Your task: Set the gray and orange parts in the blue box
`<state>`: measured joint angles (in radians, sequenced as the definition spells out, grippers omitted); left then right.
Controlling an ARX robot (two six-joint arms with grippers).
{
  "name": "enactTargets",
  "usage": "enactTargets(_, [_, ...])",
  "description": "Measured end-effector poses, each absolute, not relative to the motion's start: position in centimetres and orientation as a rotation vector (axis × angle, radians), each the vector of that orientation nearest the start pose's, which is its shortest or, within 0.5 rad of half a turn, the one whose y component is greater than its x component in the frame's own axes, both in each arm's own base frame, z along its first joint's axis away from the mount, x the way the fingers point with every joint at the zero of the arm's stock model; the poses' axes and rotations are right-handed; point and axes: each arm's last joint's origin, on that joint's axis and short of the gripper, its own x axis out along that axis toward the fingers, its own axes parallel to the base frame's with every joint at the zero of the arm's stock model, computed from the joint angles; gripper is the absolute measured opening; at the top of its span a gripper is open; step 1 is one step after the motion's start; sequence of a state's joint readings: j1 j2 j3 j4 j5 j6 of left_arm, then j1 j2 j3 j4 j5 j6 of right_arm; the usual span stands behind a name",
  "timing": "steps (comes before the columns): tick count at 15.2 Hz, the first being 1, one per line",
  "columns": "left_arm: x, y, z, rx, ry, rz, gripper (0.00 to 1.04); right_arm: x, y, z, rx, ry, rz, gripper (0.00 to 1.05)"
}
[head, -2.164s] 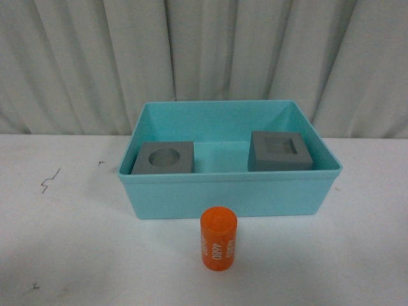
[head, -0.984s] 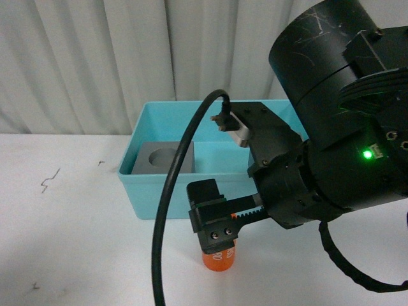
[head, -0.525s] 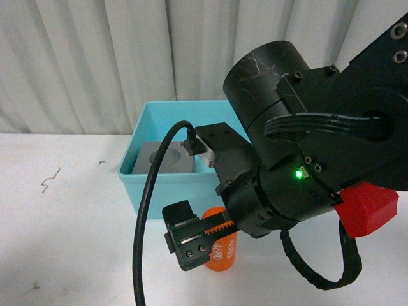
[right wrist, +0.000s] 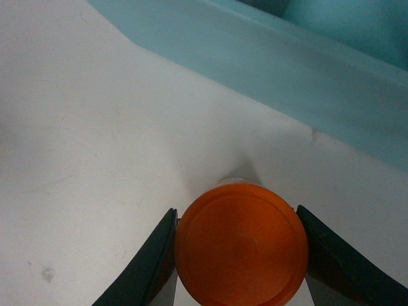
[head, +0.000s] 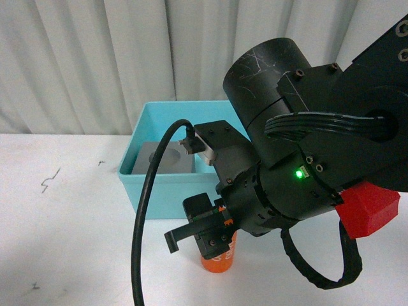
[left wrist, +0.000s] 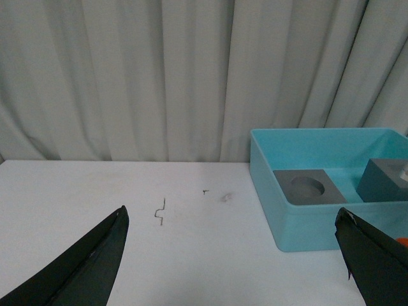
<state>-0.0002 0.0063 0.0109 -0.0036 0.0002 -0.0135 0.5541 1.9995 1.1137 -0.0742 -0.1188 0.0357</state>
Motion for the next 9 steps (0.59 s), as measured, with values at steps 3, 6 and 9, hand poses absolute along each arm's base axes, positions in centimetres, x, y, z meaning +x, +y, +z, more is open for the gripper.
enactTargets(3, [9.7, 0.0, 16.6, -0.014, -0.001, 0.000, 0.98, 32.1, 20.4, 12.8, -0.176, 0.952, 0.618, 0.48])
enactTargets(6, [9.7, 0.0, 16.6, -0.014, -0.001, 0.000, 0.98, 31.3, 19.9, 18.9, -0.176, 0.841, 0.676, 0.48])
enactTargets(9, [9.7, 0.0, 16.6, -0.014, -0.001, 0.000, 0.98, 32.2, 18.9, 23.0, -0.173, 0.754, 0.675, 0.48])
